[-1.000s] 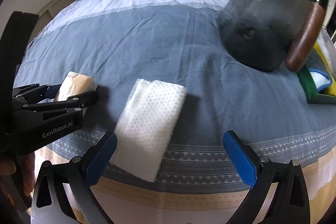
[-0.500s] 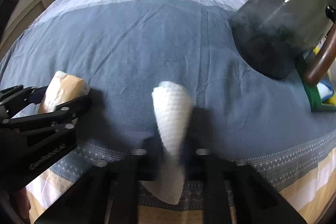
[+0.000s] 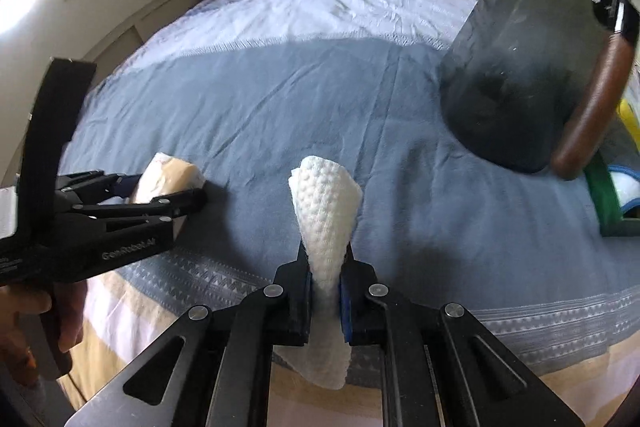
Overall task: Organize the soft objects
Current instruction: 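Lift the tissue pack with left tool while right tool grasps the white cloth, then carry the tissue pack with left tool while right tool carries the white cloth to the green tray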
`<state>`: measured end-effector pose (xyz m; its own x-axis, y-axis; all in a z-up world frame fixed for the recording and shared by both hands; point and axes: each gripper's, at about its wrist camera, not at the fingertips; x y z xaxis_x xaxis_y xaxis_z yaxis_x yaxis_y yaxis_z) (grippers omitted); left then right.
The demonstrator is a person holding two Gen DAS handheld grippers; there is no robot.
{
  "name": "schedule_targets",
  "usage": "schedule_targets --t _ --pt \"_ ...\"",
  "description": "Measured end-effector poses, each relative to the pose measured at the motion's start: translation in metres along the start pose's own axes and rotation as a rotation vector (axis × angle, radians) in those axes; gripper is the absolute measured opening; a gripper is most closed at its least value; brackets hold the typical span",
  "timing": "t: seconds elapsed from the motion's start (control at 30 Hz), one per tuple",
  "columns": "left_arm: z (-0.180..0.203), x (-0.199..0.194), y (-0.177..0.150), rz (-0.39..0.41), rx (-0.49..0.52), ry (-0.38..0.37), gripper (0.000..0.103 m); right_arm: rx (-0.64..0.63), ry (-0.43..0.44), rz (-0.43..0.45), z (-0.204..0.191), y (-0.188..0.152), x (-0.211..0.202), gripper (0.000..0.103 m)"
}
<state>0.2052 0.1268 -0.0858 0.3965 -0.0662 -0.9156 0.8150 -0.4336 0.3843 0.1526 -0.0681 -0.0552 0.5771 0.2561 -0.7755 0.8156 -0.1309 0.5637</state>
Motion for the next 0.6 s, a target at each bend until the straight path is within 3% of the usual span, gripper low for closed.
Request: schedule_targets --t 0.33,0.6 --pt "0.070 -0.052 -0.006 0.095 0.047 -0.057 0.046 -0.055 -0.004 0.089 0.036 -0.012 -0.077 0.010" --pt "0.138 -0.091 0.010 0.173 0.105 -0.118 0.046 -0.009 -0.065 0.152 0.100 -0.018 -0.133 0.010"
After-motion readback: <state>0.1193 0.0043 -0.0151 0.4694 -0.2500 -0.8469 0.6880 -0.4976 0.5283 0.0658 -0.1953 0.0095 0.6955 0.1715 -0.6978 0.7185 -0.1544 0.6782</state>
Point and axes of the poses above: each gripper's, at about its wrist camera, not at the fingertips, and x roughly the way its jaws point, z to its right, y to its top, and after that the axes turned 13 degrees about x, right-handed
